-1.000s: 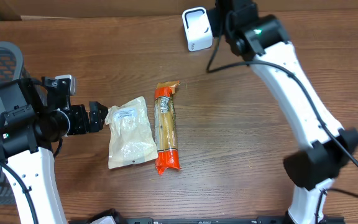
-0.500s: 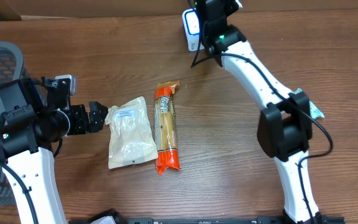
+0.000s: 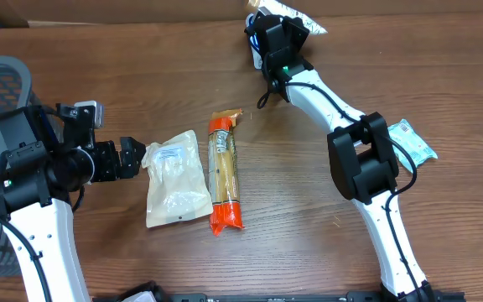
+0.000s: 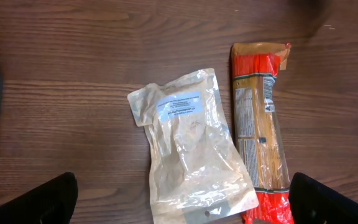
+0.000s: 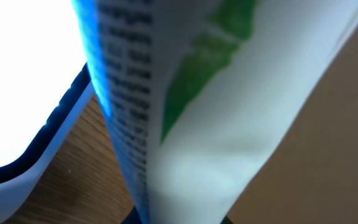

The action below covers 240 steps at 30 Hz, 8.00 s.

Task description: Scan the item barcode

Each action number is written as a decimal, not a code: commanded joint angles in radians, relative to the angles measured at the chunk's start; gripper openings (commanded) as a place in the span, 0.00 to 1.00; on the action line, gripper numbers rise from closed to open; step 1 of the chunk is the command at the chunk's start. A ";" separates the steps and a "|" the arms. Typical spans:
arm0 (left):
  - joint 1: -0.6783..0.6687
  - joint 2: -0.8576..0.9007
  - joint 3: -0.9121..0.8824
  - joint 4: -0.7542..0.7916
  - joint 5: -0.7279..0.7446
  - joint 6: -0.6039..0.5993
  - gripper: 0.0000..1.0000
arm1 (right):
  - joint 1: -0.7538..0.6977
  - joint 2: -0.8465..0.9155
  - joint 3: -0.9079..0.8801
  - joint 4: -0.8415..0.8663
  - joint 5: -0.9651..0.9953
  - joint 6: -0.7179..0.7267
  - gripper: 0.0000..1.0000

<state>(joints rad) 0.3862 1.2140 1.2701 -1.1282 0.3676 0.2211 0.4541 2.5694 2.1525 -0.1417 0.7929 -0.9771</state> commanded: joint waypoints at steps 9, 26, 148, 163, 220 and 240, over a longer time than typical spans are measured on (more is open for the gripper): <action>-0.003 0.002 0.002 0.003 0.014 0.026 1.00 | 0.007 -0.017 0.020 0.020 0.029 0.000 0.04; -0.003 0.002 0.002 0.003 0.014 0.026 0.99 | 0.008 -0.352 0.021 -0.428 -0.090 0.427 0.04; -0.003 0.002 0.002 0.003 0.014 0.026 0.99 | 0.045 -0.664 -0.649 -0.708 -1.326 1.316 1.00; -0.003 0.002 0.002 0.003 0.014 0.026 1.00 | 0.248 -0.478 -0.676 -0.581 -1.255 1.461 0.98; -0.003 0.002 0.002 0.003 0.014 0.026 1.00 | 0.419 -0.321 -0.381 -1.011 -0.106 1.178 0.38; -0.003 0.002 0.002 0.003 0.014 0.026 1.00 | 0.207 -0.323 -0.379 -1.074 -0.759 1.185 0.99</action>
<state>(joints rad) 0.3862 1.2140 1.2697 -1.1282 0.3676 0.2207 0.7105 2.2532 1.7653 -1.2068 0.1852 0.2050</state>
